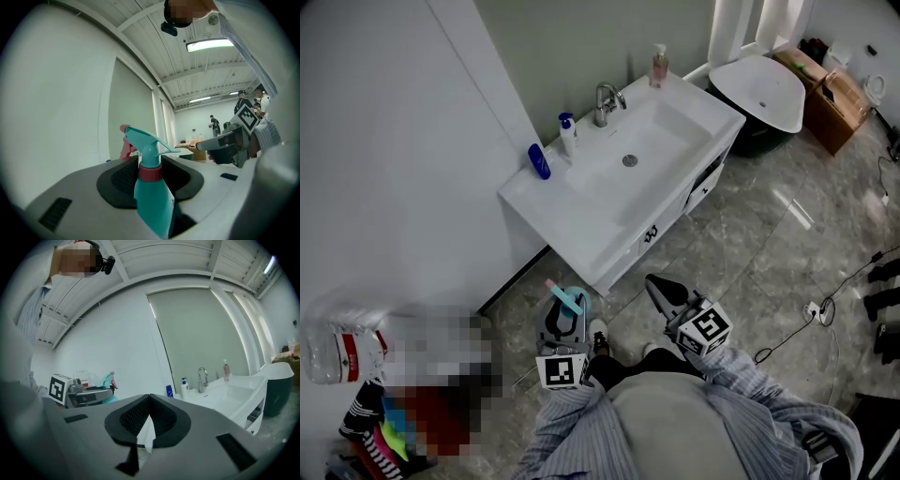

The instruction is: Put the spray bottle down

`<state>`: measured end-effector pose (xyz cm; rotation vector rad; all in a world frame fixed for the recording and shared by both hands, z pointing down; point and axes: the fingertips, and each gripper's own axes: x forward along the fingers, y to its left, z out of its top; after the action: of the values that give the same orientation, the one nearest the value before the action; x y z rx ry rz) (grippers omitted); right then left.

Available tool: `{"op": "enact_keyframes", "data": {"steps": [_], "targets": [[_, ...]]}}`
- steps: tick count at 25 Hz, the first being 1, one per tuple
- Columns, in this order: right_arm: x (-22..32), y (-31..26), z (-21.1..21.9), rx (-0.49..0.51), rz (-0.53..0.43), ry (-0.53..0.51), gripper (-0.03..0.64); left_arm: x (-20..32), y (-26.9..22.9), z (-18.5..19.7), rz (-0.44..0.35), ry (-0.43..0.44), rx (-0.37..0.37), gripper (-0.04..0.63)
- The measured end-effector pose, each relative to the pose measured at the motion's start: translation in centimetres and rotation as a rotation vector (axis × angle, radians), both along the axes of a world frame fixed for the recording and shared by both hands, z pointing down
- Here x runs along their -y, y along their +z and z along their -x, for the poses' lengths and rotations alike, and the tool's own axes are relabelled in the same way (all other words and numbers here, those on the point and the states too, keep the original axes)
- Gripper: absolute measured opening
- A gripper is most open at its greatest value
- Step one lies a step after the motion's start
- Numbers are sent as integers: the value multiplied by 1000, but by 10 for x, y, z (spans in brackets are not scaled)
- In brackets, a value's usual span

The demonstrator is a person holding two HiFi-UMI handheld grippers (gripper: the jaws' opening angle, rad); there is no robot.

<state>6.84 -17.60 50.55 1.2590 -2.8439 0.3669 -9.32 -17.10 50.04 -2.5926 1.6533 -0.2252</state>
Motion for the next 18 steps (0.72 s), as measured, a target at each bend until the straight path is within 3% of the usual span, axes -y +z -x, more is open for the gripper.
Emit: {"op": "enact_keyframes", "data": {"steps": [8,18], "targets": [[65,-18,41,-8,-45,89,15,93,-15,36,-64,106,5,147],[118,-29,62,-42,-44,200,15,184,-4,48,-56,230,-25,147]]}}
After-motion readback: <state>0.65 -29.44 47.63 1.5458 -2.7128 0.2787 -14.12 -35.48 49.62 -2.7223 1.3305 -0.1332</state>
